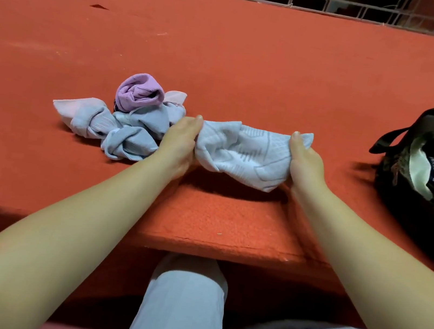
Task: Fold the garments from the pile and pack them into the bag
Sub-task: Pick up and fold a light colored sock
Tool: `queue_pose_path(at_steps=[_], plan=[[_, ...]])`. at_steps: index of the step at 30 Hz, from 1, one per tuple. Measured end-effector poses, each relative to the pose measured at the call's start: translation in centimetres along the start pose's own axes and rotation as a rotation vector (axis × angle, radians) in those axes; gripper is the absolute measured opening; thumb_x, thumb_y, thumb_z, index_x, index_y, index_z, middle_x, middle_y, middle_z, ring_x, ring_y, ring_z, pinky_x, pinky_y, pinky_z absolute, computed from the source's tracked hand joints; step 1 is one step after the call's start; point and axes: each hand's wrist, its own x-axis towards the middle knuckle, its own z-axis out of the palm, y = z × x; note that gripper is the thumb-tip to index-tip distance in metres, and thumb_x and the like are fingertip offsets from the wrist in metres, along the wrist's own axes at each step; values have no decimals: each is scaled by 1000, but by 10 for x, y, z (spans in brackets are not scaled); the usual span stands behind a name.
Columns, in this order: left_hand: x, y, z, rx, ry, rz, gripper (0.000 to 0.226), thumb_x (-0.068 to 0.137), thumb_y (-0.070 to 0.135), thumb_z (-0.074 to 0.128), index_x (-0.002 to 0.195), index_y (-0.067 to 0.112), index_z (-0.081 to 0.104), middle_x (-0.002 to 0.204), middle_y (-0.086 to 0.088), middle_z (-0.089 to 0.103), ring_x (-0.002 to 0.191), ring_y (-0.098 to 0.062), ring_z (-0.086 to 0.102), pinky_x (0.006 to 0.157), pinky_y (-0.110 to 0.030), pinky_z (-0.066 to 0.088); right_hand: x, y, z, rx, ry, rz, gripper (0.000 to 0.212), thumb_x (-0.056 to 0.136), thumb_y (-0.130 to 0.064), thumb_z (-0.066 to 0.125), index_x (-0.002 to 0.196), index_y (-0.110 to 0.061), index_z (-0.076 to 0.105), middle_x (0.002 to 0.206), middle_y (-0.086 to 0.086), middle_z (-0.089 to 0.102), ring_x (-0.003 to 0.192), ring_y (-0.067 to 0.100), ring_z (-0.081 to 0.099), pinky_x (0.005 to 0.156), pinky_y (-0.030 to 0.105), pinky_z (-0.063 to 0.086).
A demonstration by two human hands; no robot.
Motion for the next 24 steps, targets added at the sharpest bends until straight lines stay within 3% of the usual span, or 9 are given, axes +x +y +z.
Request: queue_pose_path(at_steps=[3, 6, 10, 13, 16, 19, 22, 24], plan=[[14, -1, -12, 236, 99, 94, 26, 85, 41, 51, 69, 21, 49, 70, 4, 51, 74, -16, 51, 73, -36, 46, 10, 7, -7, -125, 56, -6, 30, 95, -40, 51, 89, -13, 63, 95, 5, 67, 96, 21, 65, 89, 36, 52], [27, -4, -25, 405, 98, 69, 35, 73, 55, 50, 64, 20, 50, 74, 2, 52, 82, -18, 48, 74, -36, 40, 16, 8, -12, -260, 68, 25, 39, 92, -46, 51, 99, -10, 65, 105, 11, 67, 102, 26, 64, 96, 43, 48], [25, -7, -29, 417, -79, -162, 29, 88, 43, 58, 94, 16, 65, 101, -4, 67, 96, -20, 63, 90, -37, 49, 16, 12, -12, -182, -114, 160, 29, 91, -44, 54, 89, -16, 62, 107, 9, 68, 102, 25, 64, 97, 44, 49], [22, -14, -35, 376, -219, -165, 14, 95, 21, 53, 96, 11, 63, 94, -5, 69, 91, -20, 63, 84, -33, 50, 10, 11, -15, 12, -183, 199, 24, 98, -32, 49, 91, -13, 61, 95, 5, 67, 93, 19, 65, 90, 34, 51], [27, -13, -36, 273, -51, -39, 14, 98, 17, 48, 88, 13, 57, 87, -7, 63, 82, -19, 60, 79, -35, 49, 3, 12, -25, 280, -373, 203, 29, 101, -21, 40, 111, -1, 58, 103, 9, 69, 95, 19, 66, 91, 34, 51], [33, -11, -36, 287, 16, 30, 21, 99, 20, 46, 80, 16, 55, 79, -3, 60, 71, -13, 57, 70, -31, 48, -2, 20, -29, 213, -590, 189, 31, 95, -19, 43, 120, -6, 57, 109, 7, 70, 102, 21, 67, 87, 33, 55], [35, -12, -35, 414, 70, 77, 27, 98, 28, 47, 73, 19, 54, 73, 1, 57, 70, -13, 52, 67, -30, 44, -2, 25, -23, 188, -589, 137, 28, 98, -17, 41, 119, -7, 58, 111, 7, 69, 102, 19, 67, 89, 30, 54], [37, -11, -36, 470, 150, 126, 28, 96, 32, 49, 72, 19, 54, 73, 0, 56, 73, -16, 52, 69, -32, 42, 1, 25, -19, 69, -479, 67, 24, 101, -21, 41, 112, -12, 61, 107, 8, 69, 91, 16, 69, 84, 32, 55]])
